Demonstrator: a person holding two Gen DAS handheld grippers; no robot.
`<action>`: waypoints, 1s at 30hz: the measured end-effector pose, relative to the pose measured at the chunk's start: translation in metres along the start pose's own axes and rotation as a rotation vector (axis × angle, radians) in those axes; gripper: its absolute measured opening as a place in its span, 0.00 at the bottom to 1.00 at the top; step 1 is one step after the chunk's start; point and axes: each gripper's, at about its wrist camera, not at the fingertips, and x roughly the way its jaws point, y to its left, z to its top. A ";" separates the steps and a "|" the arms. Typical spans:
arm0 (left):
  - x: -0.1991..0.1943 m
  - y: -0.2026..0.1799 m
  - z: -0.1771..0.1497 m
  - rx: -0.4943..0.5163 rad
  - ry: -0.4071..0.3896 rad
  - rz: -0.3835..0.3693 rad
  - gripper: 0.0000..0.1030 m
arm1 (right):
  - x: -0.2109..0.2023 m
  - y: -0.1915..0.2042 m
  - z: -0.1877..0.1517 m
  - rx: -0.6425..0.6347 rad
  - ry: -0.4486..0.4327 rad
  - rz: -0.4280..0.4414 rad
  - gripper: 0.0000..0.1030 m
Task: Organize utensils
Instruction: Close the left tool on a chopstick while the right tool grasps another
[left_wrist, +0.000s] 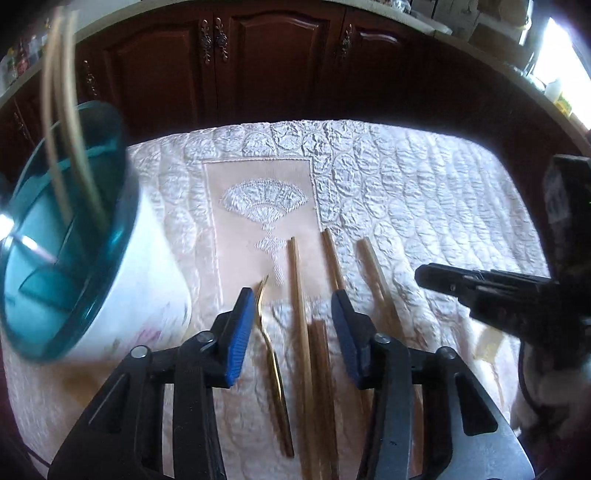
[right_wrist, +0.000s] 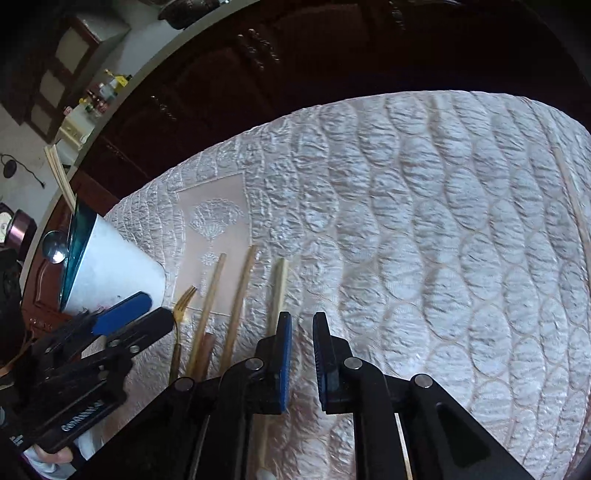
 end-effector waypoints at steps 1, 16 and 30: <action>0.003 -0.001 0.003 0.004 0.005 0.006 0.37 | 0.002 0.001 0.003 -0.007 0.002 0.003 0.10; 0.068 -0.003 0.035 0.025 0.122 0.138 0.36 | 0.068 0.031 0.026 -0.036 0.074 -0.016 0.11; -0.035 0.016 0.036 -0.010 -0.041 -0.106 0.01 | -0.026 0.049 0.028 -0.076 -0.115 0.021 0.07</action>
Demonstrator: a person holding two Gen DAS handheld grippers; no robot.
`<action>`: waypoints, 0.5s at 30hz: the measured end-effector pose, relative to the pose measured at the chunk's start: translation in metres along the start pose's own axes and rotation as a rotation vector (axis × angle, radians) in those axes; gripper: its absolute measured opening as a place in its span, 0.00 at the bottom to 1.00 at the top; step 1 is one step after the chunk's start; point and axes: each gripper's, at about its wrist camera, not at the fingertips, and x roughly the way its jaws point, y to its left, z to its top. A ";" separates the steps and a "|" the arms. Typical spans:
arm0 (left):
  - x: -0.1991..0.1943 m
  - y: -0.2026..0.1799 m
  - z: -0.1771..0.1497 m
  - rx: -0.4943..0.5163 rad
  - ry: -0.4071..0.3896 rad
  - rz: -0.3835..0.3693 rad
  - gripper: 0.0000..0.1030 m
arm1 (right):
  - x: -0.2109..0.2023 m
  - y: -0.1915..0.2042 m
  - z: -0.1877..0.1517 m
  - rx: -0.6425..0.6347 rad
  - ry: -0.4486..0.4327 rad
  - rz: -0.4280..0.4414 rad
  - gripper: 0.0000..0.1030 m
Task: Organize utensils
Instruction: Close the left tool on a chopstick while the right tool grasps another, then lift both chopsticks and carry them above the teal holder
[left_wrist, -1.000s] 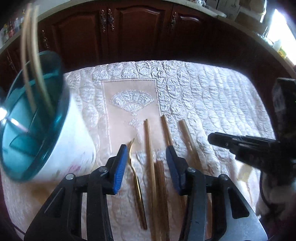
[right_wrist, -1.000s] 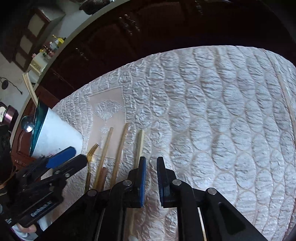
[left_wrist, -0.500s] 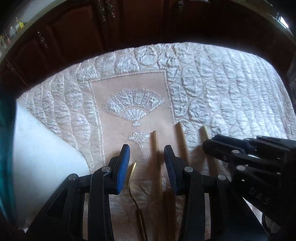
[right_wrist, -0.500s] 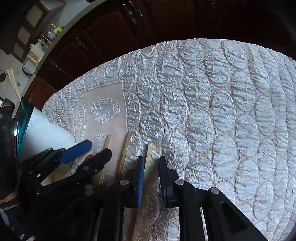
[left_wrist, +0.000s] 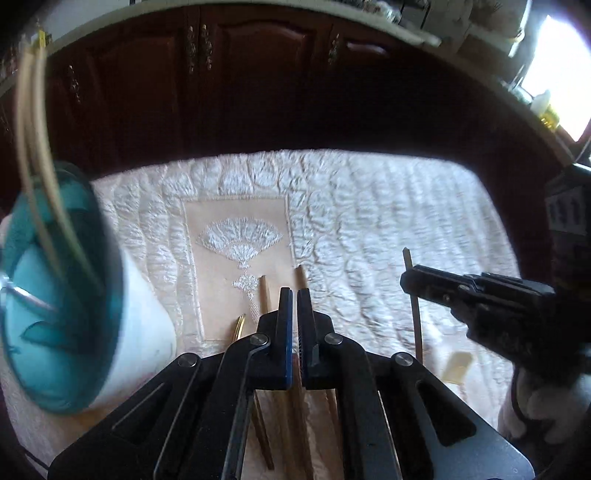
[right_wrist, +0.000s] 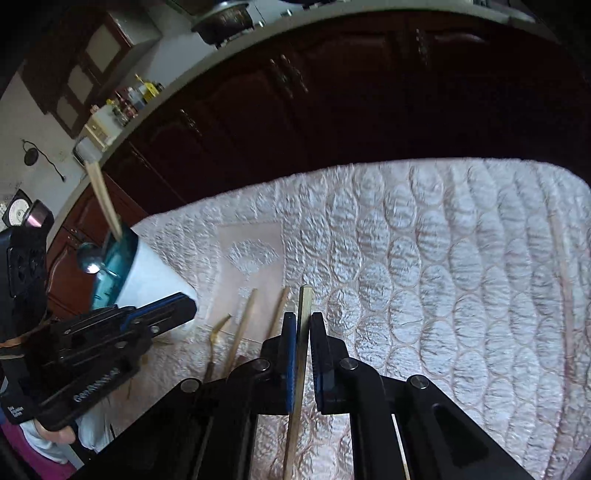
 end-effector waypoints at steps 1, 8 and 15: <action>-0.010 0.002 -0.001 0.002 -0.017 -0.007 0.01 | -0.006 0.002 0.001 -0.002 -0.013 0.005 0.07; -0.060 0.020 -0.005 -0.004 -0.068 -0.030 0.01 | -0.043 0.025 0.003 -0.049 -0.079 -0.005 0.06; -0.012 0.010 -0.010 -0.016 0.030 0.024 0.18 | -0.041 0.024 -0.004 -0.042 -0.075 -0.014 0.06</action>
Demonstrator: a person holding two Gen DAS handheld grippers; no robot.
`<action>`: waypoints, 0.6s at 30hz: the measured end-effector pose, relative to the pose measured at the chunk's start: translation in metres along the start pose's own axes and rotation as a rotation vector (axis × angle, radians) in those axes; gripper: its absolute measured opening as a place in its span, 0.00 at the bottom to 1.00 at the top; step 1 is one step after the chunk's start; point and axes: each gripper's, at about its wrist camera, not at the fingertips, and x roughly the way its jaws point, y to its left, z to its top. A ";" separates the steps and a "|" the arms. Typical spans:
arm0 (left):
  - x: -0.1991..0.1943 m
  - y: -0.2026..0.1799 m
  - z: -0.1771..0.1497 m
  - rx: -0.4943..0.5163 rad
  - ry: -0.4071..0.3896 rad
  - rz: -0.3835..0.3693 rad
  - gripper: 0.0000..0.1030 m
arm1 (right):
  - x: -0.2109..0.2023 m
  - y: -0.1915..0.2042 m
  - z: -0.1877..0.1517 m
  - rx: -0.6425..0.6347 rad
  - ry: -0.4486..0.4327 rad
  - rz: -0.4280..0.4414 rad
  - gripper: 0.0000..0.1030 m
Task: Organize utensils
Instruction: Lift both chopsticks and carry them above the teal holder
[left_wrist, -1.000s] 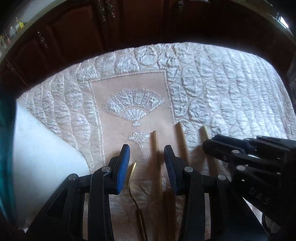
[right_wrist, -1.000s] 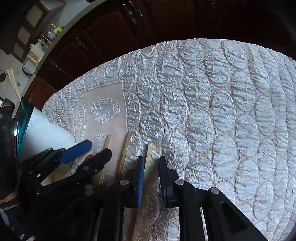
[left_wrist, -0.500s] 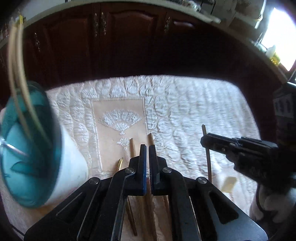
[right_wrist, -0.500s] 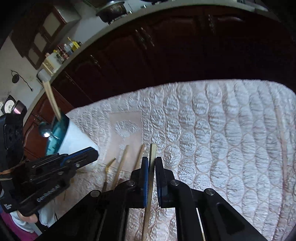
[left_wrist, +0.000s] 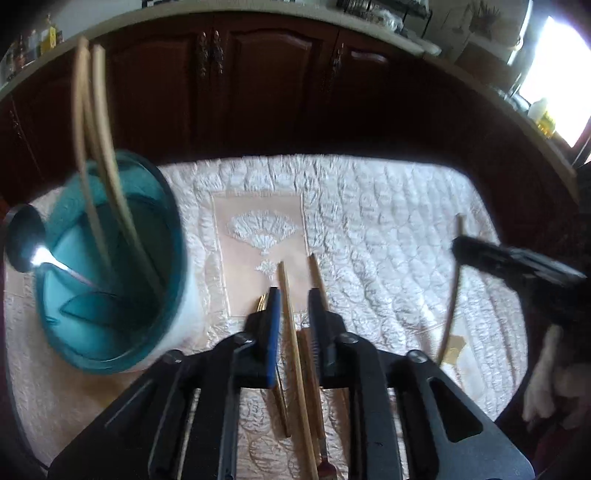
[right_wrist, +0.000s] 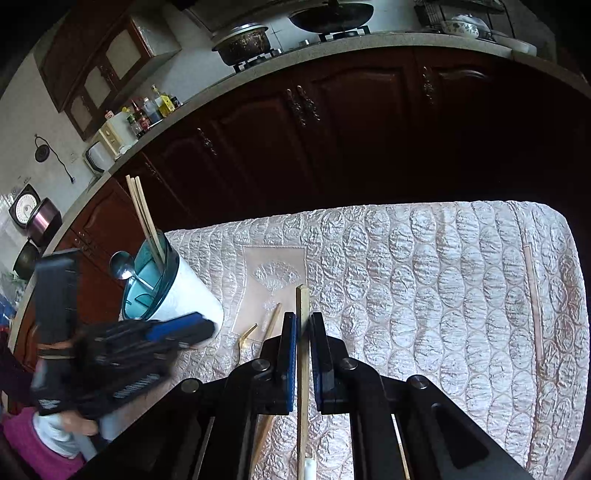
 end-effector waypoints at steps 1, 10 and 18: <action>0.013 -0.003 0.000 0.001 0.023 0.015 0.18 | -0.002 -0.001 0.001 0.000 -0.003 0.003 0.06; 0.105 -0.014 0.012 0.026 0.151 0.194 0.31 | -0.017 -0.012 0.006 -0.005 -0.034 0.029 0.06; 0.096 -0.021 0.013 0.040 0.126 0.110 0.04 | -0.019 -0.011 0.008 -0.007 -0.036 0.034 0.06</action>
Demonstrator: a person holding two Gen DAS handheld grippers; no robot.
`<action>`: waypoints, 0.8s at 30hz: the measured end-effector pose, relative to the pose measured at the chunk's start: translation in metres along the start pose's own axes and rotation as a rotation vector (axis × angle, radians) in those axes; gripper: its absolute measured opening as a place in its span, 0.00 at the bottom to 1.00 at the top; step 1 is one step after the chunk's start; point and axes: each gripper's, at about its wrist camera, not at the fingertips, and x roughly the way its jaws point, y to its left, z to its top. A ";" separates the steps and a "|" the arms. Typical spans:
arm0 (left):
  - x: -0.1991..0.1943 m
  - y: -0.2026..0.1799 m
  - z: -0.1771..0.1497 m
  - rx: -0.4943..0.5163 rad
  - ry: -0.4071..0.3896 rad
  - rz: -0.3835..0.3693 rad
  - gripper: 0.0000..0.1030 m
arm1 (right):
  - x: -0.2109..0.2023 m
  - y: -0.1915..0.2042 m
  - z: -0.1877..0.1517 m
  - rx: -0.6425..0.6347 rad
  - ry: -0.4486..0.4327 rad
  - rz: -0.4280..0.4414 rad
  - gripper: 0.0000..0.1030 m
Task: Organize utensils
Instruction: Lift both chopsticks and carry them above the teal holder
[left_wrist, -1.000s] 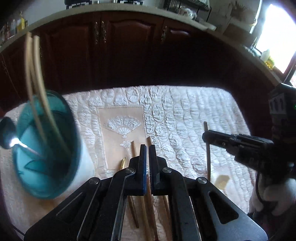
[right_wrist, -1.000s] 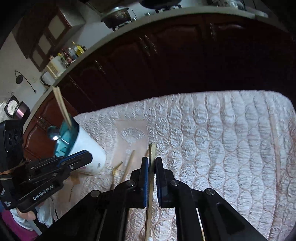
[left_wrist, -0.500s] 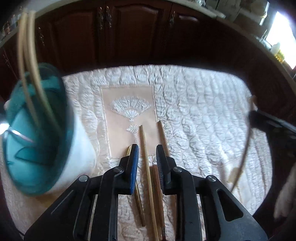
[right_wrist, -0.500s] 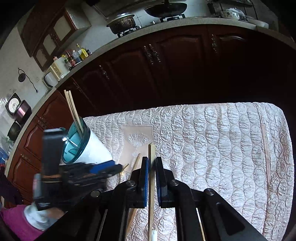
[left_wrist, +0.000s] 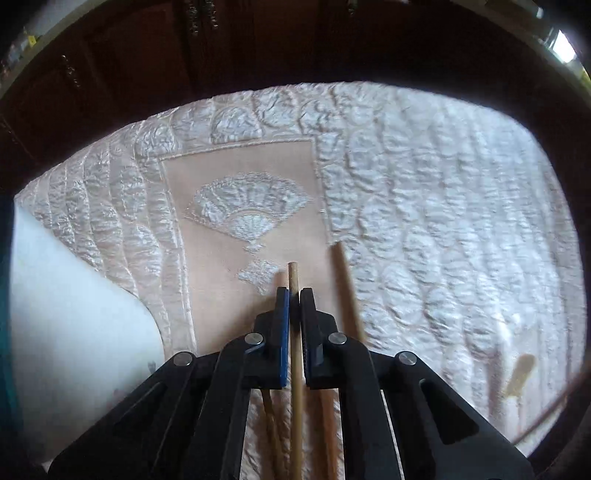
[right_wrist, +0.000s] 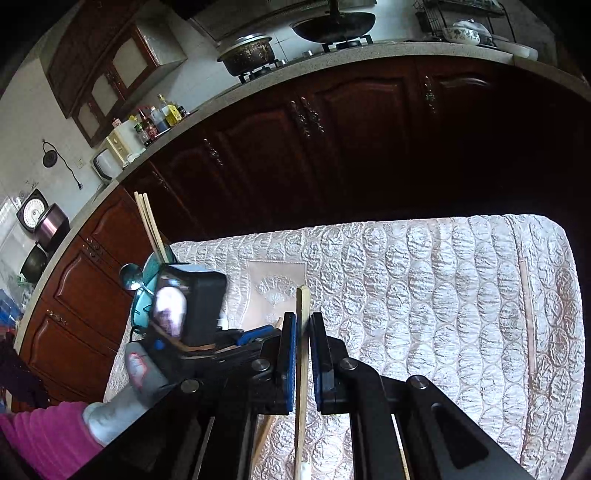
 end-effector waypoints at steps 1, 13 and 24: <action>-0.012 0.002 -0.002 -0.009 -0.016 -0.032 0.04 | -0.002 0.002 0.000 -0.003 -0.003 0.001 0.06; -0.184 0.061 -0.044 -0.090 -0.252 -0.217 0.04 | -0.028 0.046 0.005 -0.077 -0.048 0.021 0.06; -0.278 0.105 -0.050 -0.141 -0.420 -0.248 0.04 | -0.043 0.103 0.036 -0.191 -0.097 0.054 0.05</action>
